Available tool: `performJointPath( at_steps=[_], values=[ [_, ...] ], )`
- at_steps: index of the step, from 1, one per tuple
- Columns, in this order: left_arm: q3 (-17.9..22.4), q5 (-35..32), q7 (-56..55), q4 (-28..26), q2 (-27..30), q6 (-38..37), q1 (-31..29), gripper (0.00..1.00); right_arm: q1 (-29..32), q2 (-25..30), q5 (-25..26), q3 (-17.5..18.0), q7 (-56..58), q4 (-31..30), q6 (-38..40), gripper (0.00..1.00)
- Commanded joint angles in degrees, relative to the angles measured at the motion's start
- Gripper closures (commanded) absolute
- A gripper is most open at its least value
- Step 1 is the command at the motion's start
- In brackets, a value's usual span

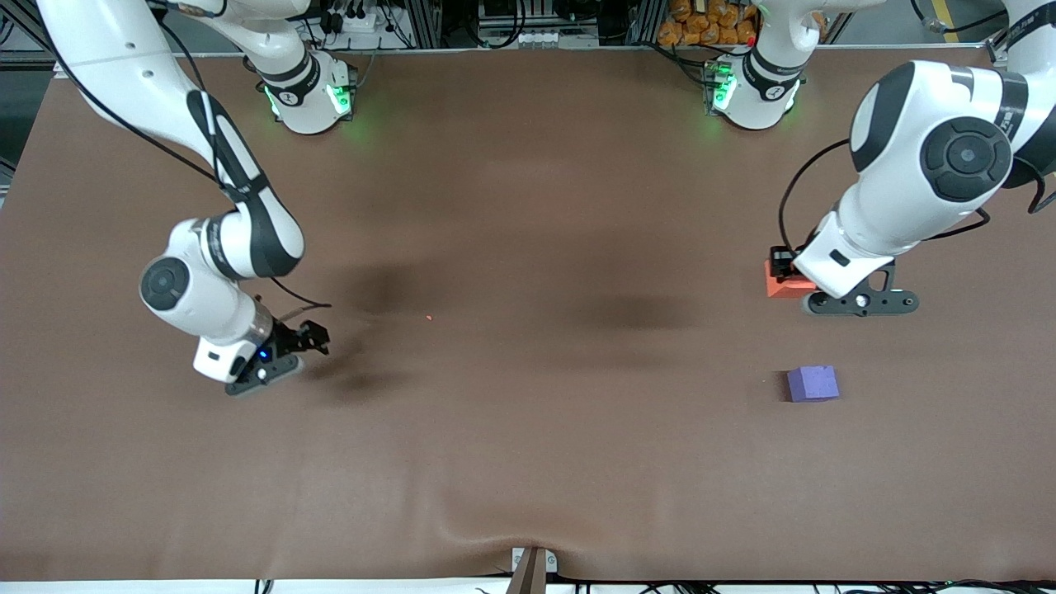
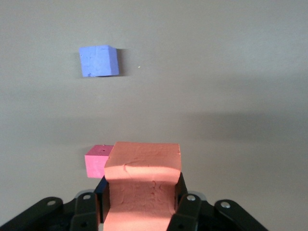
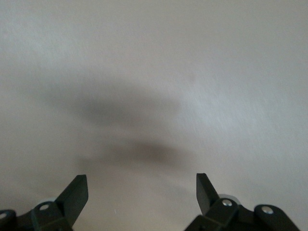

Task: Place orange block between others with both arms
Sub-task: 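Carry the orange cube toward the pink and purple cubes with the left gripper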

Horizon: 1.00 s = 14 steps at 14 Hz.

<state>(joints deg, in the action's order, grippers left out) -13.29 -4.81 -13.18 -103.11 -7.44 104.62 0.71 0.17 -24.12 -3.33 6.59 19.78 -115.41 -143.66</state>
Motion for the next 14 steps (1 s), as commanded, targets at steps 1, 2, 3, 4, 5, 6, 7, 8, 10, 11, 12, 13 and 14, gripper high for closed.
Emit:
performJointPath(
  at_steps=[1, 2, 3, 4, 5, 6, 7, 8, 10, 11, 12, 13, 14],
  values=[
    [-0.6, 0.9, 4.4, -10.7, 5.1, 7.5, -4.1, 1.0, 0.9, 11.2, 0.2, 0.3, -0.8, -10.5, -2.4, 0.0],
    [-0.6, 1.0, 5.3, -13.6, 5.5, 10.7, -4.7, 1.0, 0.9, 13.5, 0.2, 0.0, -2.8, -11.5, -1.6, 0.0],
    [-0.6, 0.9, 5.5, -16.0, 6.0, 13.5, -5.8, 1.0, 0.9, 15.7, 0.3, 0.0, -5.0, -12.4, 0.2, 0.0],
    [-0.6, 1.0, 5.5, -18.3, 5.9, 16.5, -6.0, 1.0, 0.9, 18.2, 0.4, -0.1, -8.0, -12.8, 3.9, 0.0],
    [-0.4, 0.9, 5.5, -20.4, 5.7, 20.1, -6.4, 1.0, 0.8, 20.8, 0.7, 0.0, -11.6, -12.7, 8.7, 0.0],
    [-0.5, 0.6, 5.6, -22.5, 5.2, 24.5, -7.9, 1.0, 0.8, 23.1, 0.9, 0.0, -15.5, -12.1, 13.6, 0.0],
    [-0.5, 0.3, 6.4, -23.4, 3.7, 27.9, -8.3, 1.0, 0.8, 25.2, 0.9, 0.0, -17.8, -11.2, 17.0, 0.0],
    [-0.4, 0.3, 7.8, -23.5, 1.9, 30.2, -9.0, 1.0, 0.9, 26.5, 1.0, 0.0, -19.1, -9.5, 21.0, 0.0],
    [-0.4, 0.2, 11.3, -23.5, -2.1, 35.4, -12.5, 1.0, 3.1, 26.7, 1.0, -0.3, -20.0, -1.7, 31.7, 0.0],
    [-0.4, 0.2, 13.0, -23.4, -4.1, 37.4, -13.5, 1.0, 4.6, 26.2, 1.4, -0.3, -20.0, 3.4, 37.3, 0.0],
    [-0.4, 0.2, 13.7, -23.2, -5.6, 38.5, -14.3, 1.0, 5.5, 26.1, 2.3, -0.3, -20.0, 7.9, 41.7, 0.0],
    [-0.4, 0.2, 13.9, -23.1, -6.7, 39.2, -14.4, 1.0, 6.0, 26.1, 3.7, -0.3, -20.0, 11.7, 45.6, 0.0],
    [-0.4, 0.2, 13.9, -23.0, -7.5, 39.3, -14.5, 1.0, 6.3, 26.1, 4.8, -0.3, -20.0, 15.4, 49.1, 0.0]
  ],
)
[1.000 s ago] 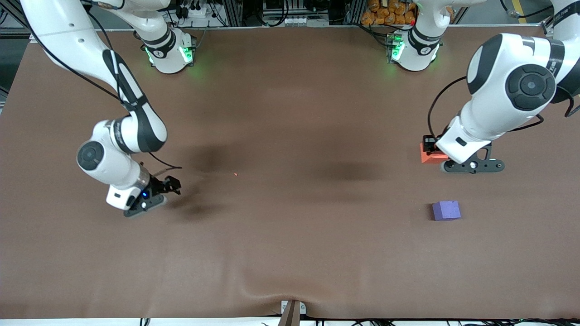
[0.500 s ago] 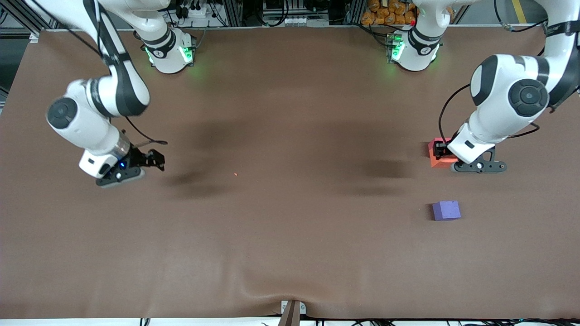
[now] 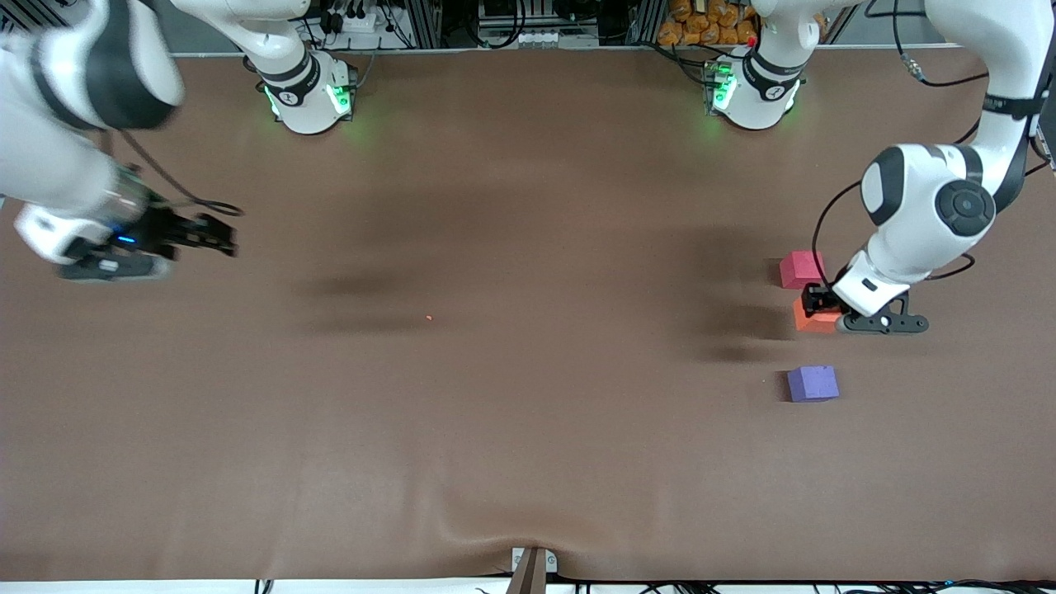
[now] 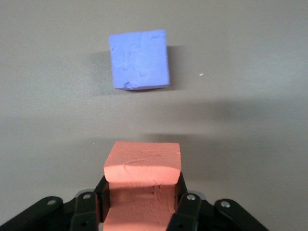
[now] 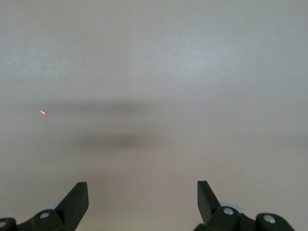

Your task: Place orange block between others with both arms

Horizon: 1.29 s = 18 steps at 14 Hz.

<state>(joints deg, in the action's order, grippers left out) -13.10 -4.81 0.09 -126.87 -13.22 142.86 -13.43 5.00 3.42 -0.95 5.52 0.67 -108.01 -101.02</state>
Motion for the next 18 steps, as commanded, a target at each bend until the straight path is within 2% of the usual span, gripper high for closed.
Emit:
performJointPath(
  at_steps=[1, 4, 8, 9, 11, 12, 18],
  values=[
    [-0.6, 0.2, 0.6, 0.9, -2.5, 1.0, -0.5, 1.0, 1.9, -1.5, 2.6, 0.7, -1.0, 11.5, 9.6, 0.0],
    [-0.6, 0.1, 1.3, 1.2, -4.8, 2.5, -1.9, 1.0, 2.7, -1.5, 2.6, 0.7, -1.0, 19.6, 18.5, 0.0],
    [-0.5, 0.2, 1.3, 2.5, -7.1, 3.1, -3.0, 1.0, 1.7, -1.0, 1.8, 0.5, -2.2, 21.2, 22.5, 0.0],
    [-0.5, 0.1, 1.3, 2.9, -7.9, 3.3, -3.4, 1.0, -0.5, -1.2, 1.9, -1.0, -4.6, 22.7, 23.3, 0.0],
    [-0.5, 0.2, 1.3, 3.4, -9.0, 3.7, -3.5, 1.0, -6.3, -1.5, 1.7, -7.7, -7.5, 23.5, 23.1, 0.0],
    [-0.5, 0.2, 1.3, 3.6, -9.2, 3.8, -3.6, 1.0, -6.0, -1.6, 1.4, -8.6, -7.2, 23.5, 22.7, 0.0],
    [-0.6, 0.2, 1.2, 3.7, -9.7, 3.8, -3.4, 1.0, -2.9, -2.5, 1.4, -8.6, -1.2, 22.3, 18.7, 0.0]
  ],
)
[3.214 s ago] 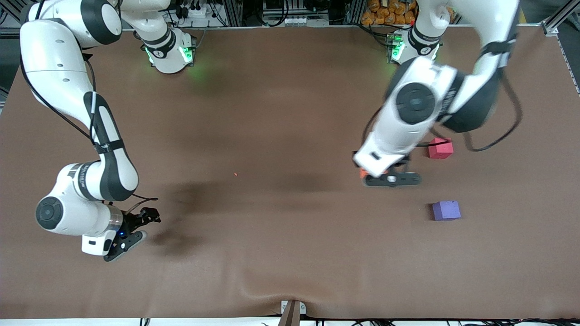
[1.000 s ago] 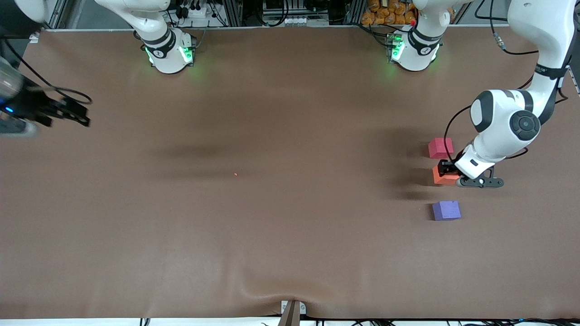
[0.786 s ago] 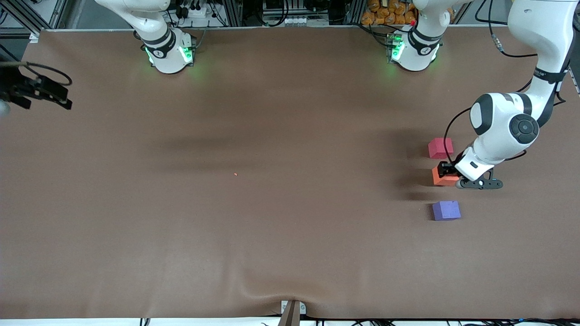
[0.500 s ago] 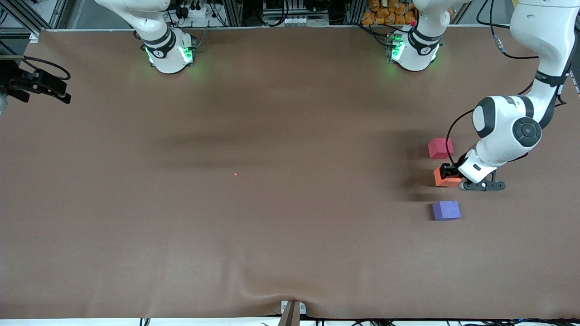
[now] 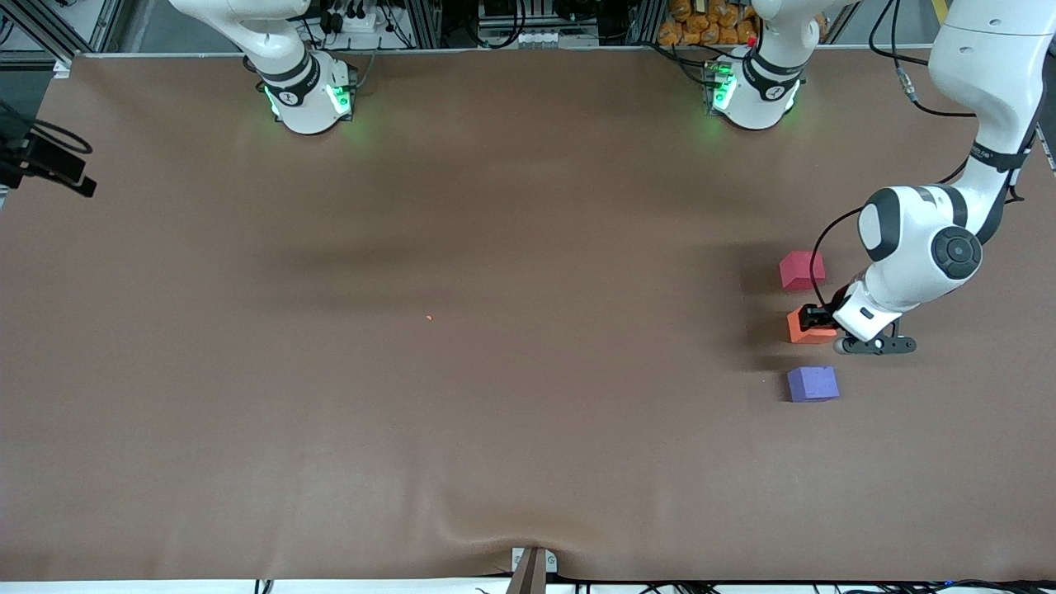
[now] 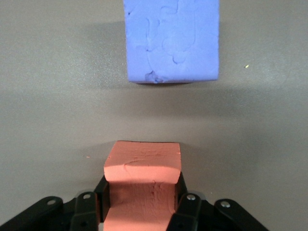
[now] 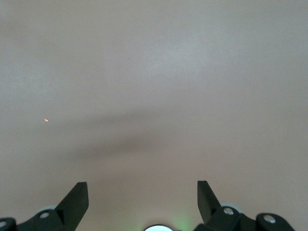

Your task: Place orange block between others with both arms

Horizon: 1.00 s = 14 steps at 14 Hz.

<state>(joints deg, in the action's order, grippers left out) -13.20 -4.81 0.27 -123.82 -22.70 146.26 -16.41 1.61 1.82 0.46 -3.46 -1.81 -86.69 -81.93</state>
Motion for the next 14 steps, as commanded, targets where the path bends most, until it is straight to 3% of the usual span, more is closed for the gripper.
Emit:
performJointPath(
  at_steps=[1, 7, 8, 9, 10, 14],
  values=[
    [-0.5, 0.2, 1.0, 0.7, -0.3, 0.4, 0.0, 1.0, 0.4, -0.9, 0.0, 0.3, 1.3, 1.0, -0.5, 0.0],
    [-0.5, 0.1, 1.0, 1.5, -1.6, 0.4, 0.3, 1.0, -1.5, -0.9, 0.8, 0.4, 2.6, -1.1, -5.9, 0.0],
    [-0.4, 0.2, 1.0, 1.8, -2.0, 0.4, 0.2, 0.91, -2.1, -0.8, 1.2, 0.4, 2.5, -1.1, -6.4, 0.0],
    [-0.5, 0.2, 1.0, 2.3, -2.9, 0.4, 0.0, 0.49, -2.0, -0.8, 1.1, 0.4, 2.5, -1.3, -6.0, 0.0],
    [-0.5, 0.1, 1.1, 2.6, -3.3, 0.4, -0.3, 0.0, -1.9, -0.8, 1.0, 0.4, 2.5, -2.1, -6.5, 0.0],
    [-0.7, 0.1, 1.0, 4.4, -1.8, -0.2, -0.2, 0.0, -1.4, -0.9, 0.5, 0.3, 2.0, -2.0, -7.6, 0.0]
  ],
)
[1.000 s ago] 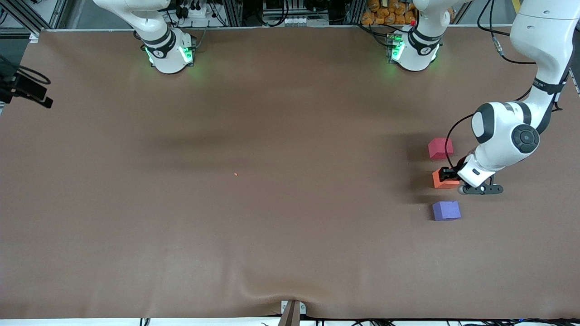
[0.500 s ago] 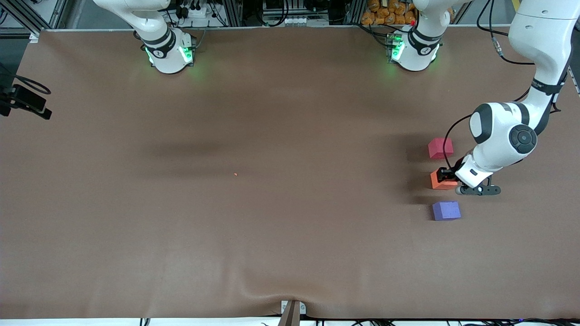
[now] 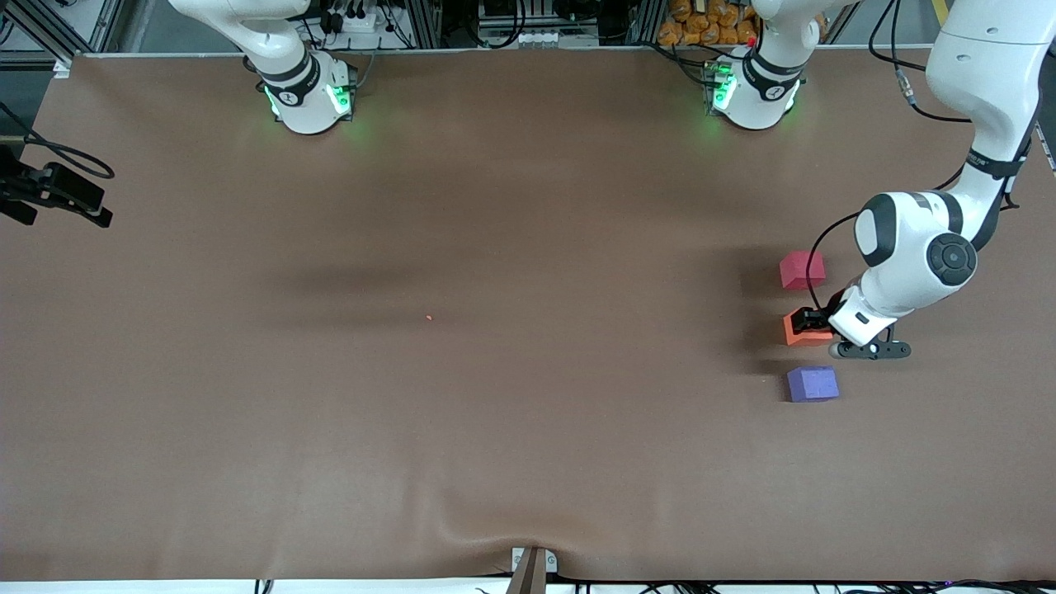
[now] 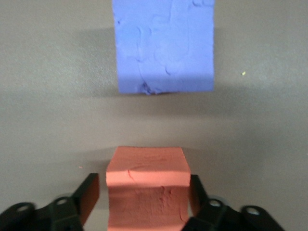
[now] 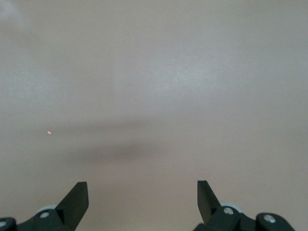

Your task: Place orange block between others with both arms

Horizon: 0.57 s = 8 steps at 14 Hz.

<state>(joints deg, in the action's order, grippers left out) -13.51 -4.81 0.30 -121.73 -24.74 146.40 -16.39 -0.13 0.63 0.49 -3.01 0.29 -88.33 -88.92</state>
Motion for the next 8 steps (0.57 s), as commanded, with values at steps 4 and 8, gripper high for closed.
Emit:
performJointPath(
  at_steps=[4, 8],
  values=[
    [-1.1, 0.9, 0.2, 3.8, 3.7, -2.1, 0.2, 0.0, 2.2, 0.0, -1.5, -0.3, -0.2, -0.3, -0.4, 0.0],
    [-4.8, 1.0, -2.0, 13.8, 6.9, -16.6, 0.1, 0.0, 1.6, -1.2, -2.3, -0.2, 0.1, -0.7, 3.4, 0.0]
  ],
)
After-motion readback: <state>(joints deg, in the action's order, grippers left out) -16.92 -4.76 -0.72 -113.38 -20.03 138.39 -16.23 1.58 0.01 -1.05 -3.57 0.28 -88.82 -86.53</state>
